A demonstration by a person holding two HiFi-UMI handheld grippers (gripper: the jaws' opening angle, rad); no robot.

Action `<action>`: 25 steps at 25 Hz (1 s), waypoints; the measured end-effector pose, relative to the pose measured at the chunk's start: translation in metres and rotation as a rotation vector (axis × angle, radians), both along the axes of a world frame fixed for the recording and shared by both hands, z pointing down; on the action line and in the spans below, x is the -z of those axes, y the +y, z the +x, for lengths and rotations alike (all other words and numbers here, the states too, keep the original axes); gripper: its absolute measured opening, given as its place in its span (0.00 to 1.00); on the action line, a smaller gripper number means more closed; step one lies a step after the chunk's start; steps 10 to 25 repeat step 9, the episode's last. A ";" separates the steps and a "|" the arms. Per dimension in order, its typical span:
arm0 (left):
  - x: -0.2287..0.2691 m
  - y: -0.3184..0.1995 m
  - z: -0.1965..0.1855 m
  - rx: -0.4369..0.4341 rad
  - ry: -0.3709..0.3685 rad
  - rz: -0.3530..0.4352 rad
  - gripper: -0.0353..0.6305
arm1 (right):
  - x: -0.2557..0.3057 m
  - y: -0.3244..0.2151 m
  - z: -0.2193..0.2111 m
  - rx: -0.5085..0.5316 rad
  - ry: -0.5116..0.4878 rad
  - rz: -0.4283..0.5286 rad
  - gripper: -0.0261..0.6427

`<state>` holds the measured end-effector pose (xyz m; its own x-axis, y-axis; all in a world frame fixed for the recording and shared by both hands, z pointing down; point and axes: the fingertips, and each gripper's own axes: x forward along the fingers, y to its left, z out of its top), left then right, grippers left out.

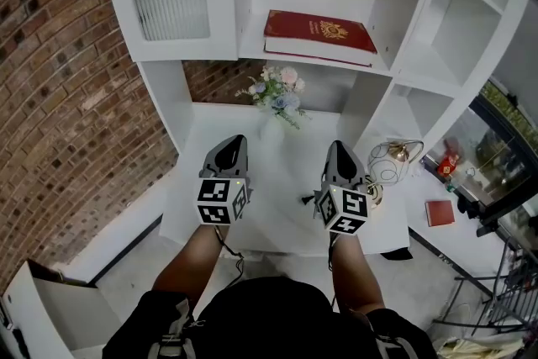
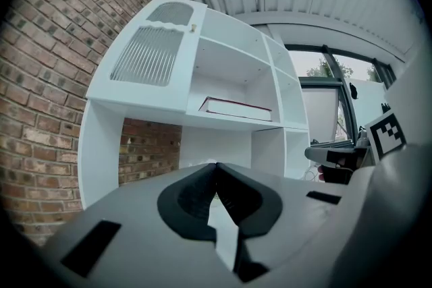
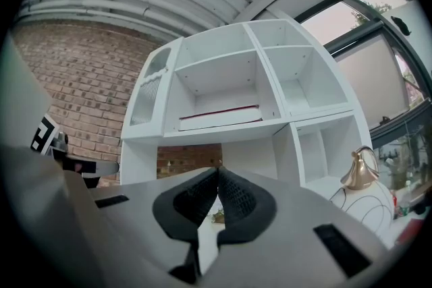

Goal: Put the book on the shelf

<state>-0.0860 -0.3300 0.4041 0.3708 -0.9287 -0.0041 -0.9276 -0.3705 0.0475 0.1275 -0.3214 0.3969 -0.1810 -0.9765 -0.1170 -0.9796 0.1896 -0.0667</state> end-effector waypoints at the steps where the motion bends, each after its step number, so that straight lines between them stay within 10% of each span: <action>1: 0.000 0.001 0.001 -0.002 -0.001 0.002 0.07 | 0.000 0.001 0.000 0.000 0.002 0.002 0.06; 25: -0.004 0.008 0.012 -0.014 0.002 0.000 0.07 | -0.003 0.007 0.010 -0.010 -0.015 -0.003 0.06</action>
